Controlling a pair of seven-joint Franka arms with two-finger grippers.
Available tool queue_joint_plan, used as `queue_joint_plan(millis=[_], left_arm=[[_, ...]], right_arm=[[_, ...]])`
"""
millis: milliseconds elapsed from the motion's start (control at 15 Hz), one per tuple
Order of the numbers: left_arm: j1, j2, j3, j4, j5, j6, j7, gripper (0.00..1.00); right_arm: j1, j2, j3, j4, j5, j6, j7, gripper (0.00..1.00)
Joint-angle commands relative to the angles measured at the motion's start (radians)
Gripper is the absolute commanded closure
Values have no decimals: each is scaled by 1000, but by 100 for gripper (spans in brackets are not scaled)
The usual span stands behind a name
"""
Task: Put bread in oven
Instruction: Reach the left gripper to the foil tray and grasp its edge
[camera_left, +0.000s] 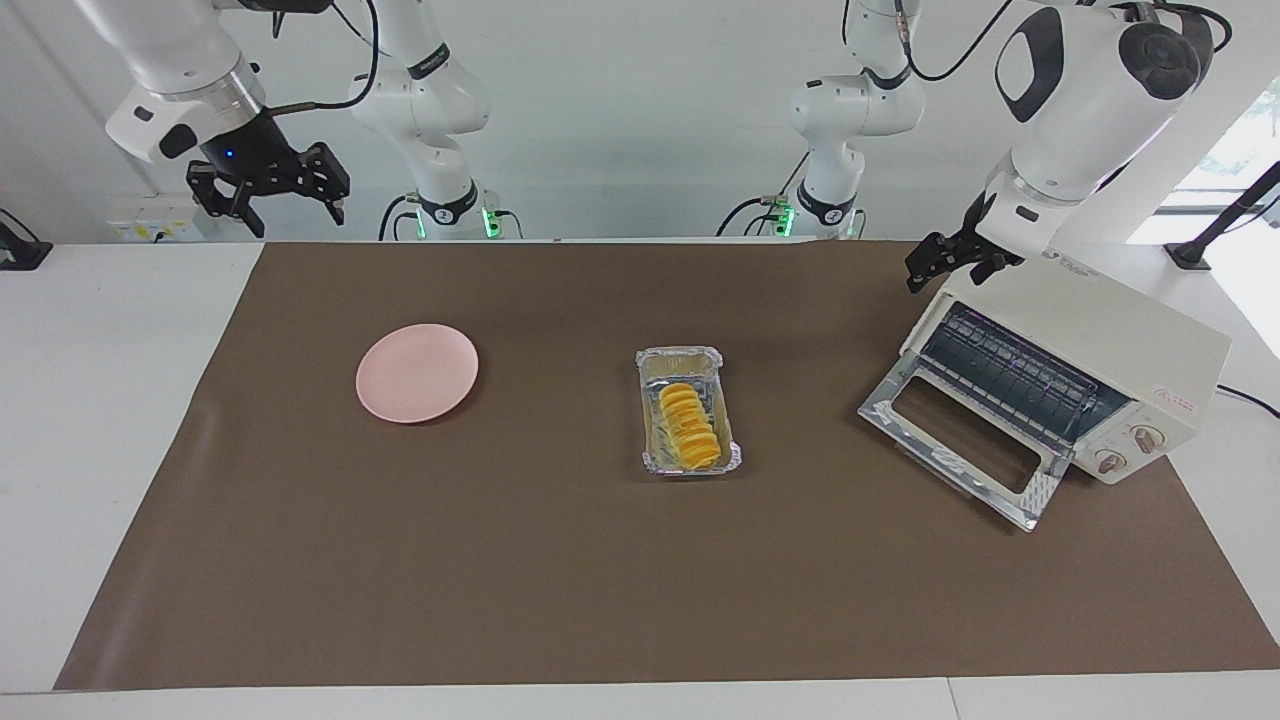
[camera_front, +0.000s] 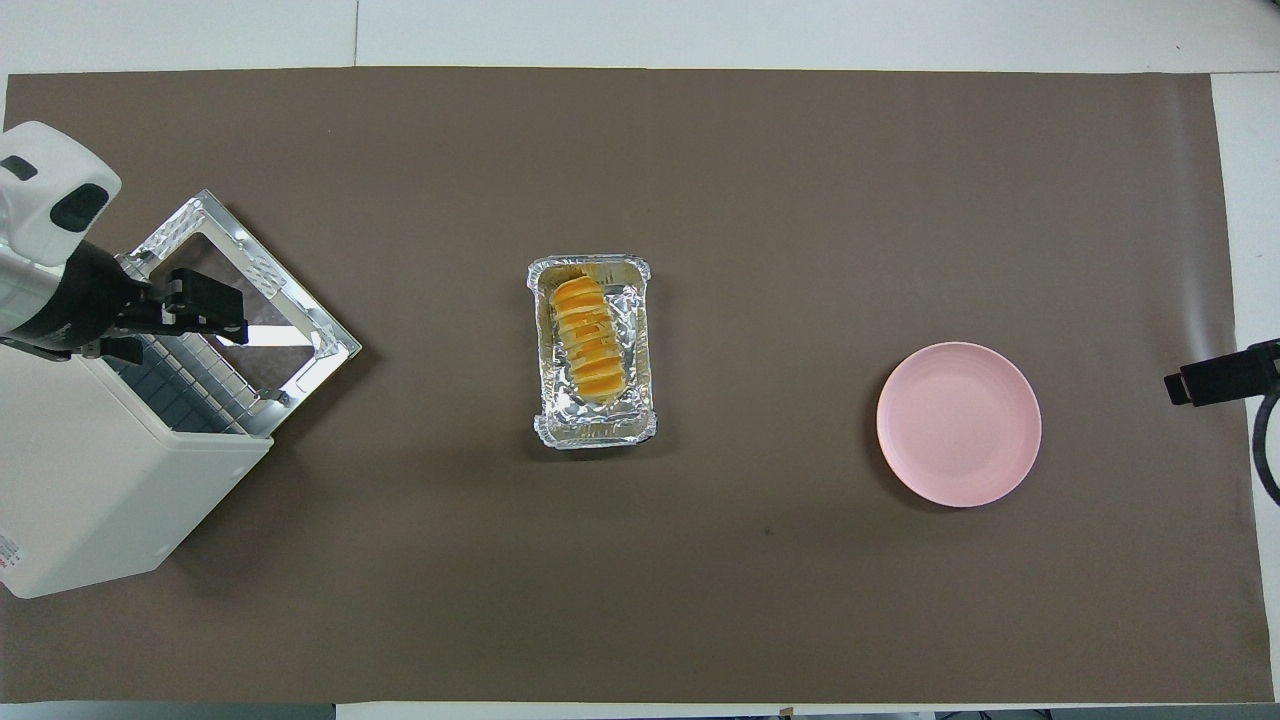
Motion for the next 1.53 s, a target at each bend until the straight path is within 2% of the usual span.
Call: queue_joint_plan(millis=[0, 266, 399, 665, 864, 1130, 1196, 1329, 1462], left_arm=[[-70, 35, 5, 15, -20, 43, -41, 0], [-263, 345, 0, 307, -20, 23, -272, 0], [-343, 425, 3, 378, -20, 58, -342, 0], [-471, 461, 3, 319, 0, 219, -387, 0], [-548, 548, 5, 310, 20, 269, -404, 0], [-571, 547, 5, 199, 23, 364, -409, 0], [-565, 547, 5, 195, 23, 377, -409, 7], [-562, 548, 5, 178, 23, 400, -409, 10], [-571, 548, 5, 158, 23, 434, -410, 20]], right_arm=[[-35, 41, 10, 38, 9, -6, 3, 0], [-37, 55, 13, 38, -2, 5, 29, 0], [-37, 56, 14, 40, 1, 7, 34, 0], [-37, 55, 14, 49, -10, 11, 34, 0], [-32, 52, 11, 51, -13, 14, 37, 0], [-37, 50, 11, 51, -13, 22, 40, 0], [-39, 49, 13, 49, -13, 22, 51, 0], [-37, 44, 13, 38, -13, 45, 68, 0], [-37, 40, 14, 34, -13, 36, 62, 0]])
